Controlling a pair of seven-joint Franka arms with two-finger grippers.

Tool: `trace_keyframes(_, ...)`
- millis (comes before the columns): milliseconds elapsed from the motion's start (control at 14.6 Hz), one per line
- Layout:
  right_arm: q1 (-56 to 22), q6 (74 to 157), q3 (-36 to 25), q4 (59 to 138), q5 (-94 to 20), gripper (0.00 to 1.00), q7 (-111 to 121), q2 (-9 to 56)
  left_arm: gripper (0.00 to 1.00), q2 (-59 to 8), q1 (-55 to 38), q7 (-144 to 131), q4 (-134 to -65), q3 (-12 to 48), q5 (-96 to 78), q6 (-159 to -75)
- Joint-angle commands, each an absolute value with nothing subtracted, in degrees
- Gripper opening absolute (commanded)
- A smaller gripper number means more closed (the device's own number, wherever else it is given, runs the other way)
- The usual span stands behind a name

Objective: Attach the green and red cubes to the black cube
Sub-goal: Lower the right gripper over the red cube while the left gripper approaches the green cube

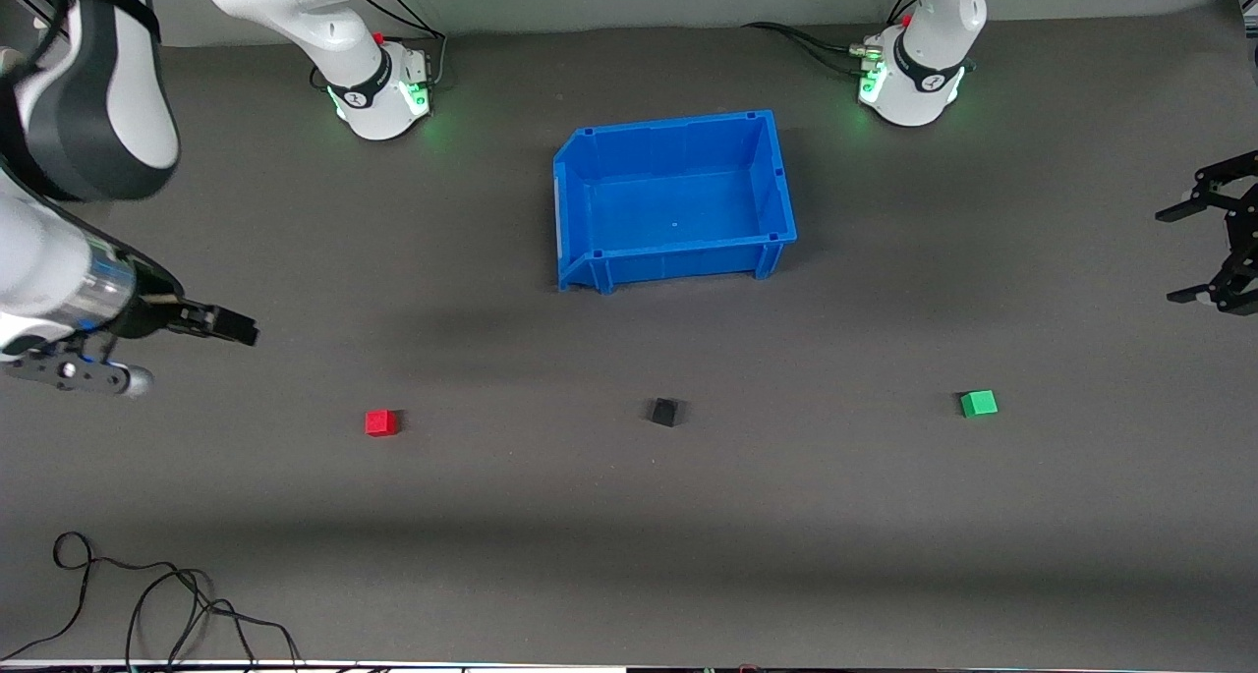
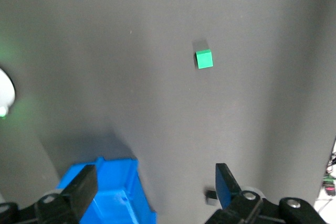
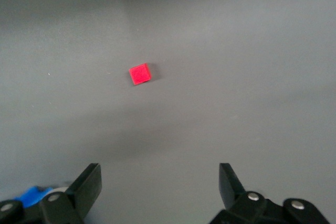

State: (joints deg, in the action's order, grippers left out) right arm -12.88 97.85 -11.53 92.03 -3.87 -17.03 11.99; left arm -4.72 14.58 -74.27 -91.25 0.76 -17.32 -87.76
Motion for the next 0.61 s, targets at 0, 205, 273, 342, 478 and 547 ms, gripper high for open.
trace_keyframes(0, -13.3, 98.6, -11.8, 92.1, -7.3, 0.99, -26.6, 14.7, 1.00, -6.3, 17.7, -76.9, -92.7, 1.2, -20.9, -89.3)
trace_keyframes(205, -13.3, 98.6, -11.9, 91.9, -7.8, 0.99, -33.7, 18.4, 1.00, -8.5, 17.9, -76.0, -95.8, 1.2, -23.3, -92.4)
trace_keyframes(273, -13.3, 98.6, -11.9, 92.0, -7.7, 0.99, -33.7, 19.3, 1.00, -8.8, 17.9, -76.0, -97.9, 1.2, -24.1, -94.7)
trace_keyframes(342, -13.2, 98.6, -11.9, 92.1, -7.5, 1.00, -32.5, 20.0, 1.00, -8.8, 17.7, -75.7, -100.2, 1.2, -24.8, -97.2)
trace_keyframes(478, -13.3, 99.4, -11.9, 92.0, -7.4, 1.00, -28.2, 21.7, 1.00, -9.0, 17.1, -72.0, -104.7, 1.4, -25.6, -101.7)
trace_keyframes(547, -13.4, 100.4, -11.9, 92.1, -7.4, 1.00, -22.8, 22.5, 1.00, -9.7, 17.2, -68.2, -106.2, 1.4, -27.0, -103.1)
